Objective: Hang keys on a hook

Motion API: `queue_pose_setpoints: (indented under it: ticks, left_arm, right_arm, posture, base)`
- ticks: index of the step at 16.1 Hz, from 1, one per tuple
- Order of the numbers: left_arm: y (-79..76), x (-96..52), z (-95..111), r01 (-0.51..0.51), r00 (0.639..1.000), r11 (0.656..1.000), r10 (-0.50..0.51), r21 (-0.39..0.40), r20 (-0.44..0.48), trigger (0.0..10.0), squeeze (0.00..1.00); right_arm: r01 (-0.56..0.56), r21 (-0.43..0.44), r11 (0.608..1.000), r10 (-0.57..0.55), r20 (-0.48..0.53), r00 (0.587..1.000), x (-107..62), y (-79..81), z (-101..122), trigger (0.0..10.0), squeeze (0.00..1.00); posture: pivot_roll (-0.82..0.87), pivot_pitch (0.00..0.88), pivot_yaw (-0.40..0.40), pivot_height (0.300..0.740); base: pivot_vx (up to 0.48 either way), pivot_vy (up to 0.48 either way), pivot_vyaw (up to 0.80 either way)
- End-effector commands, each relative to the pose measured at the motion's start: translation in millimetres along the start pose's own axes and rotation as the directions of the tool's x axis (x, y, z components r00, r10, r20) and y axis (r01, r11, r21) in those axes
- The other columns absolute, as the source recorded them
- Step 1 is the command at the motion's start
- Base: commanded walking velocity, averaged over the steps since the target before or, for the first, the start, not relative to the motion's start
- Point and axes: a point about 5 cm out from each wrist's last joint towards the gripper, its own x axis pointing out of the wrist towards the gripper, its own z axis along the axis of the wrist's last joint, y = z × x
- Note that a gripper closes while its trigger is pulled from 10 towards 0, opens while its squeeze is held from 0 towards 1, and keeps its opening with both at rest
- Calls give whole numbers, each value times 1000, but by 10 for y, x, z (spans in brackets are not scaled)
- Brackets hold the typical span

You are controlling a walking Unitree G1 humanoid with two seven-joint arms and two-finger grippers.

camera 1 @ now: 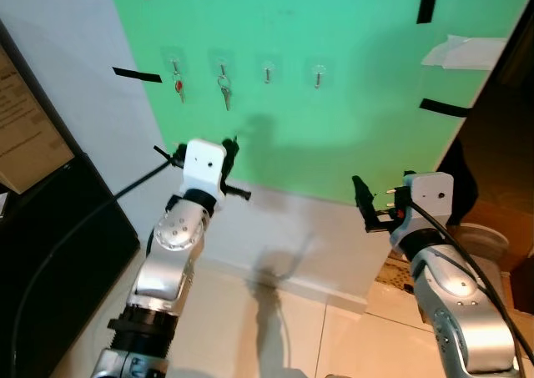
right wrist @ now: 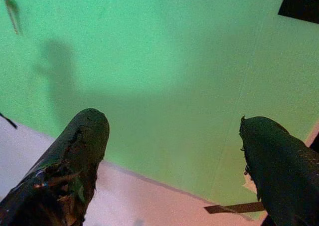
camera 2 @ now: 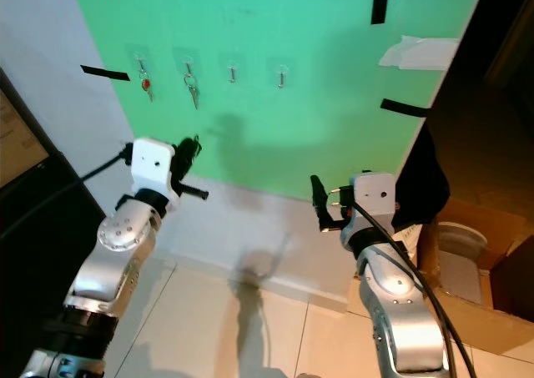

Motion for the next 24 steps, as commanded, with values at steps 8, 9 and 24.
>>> queue_pose_setpoints:
  ticks: [8,9,24]
  left_arm:
    - [30,140,114,-3,999,1000,2,30,41,10000,0]
    - [46,143,118,-10,999,999,9,35,45,10000,0]
    - [63,153,113,-11,999,999,9,31,49,10000,0]
  right_arm:
    - [-10,44,999,9,32,999,-20,0,54,10000,0]
    - [-22,29,999,20,43,999,-21,13,64,10000,0]
    - [35,3,999,-35,38,999,-1,-48,56,10000,0]
  posture:
    - [-185,0,74,740]
    - [-185,0,74,740]
    - [-186,0,78,740]
  base:
    - [0,0,-52]
    - [0,0,0]
    - [254,0,0]
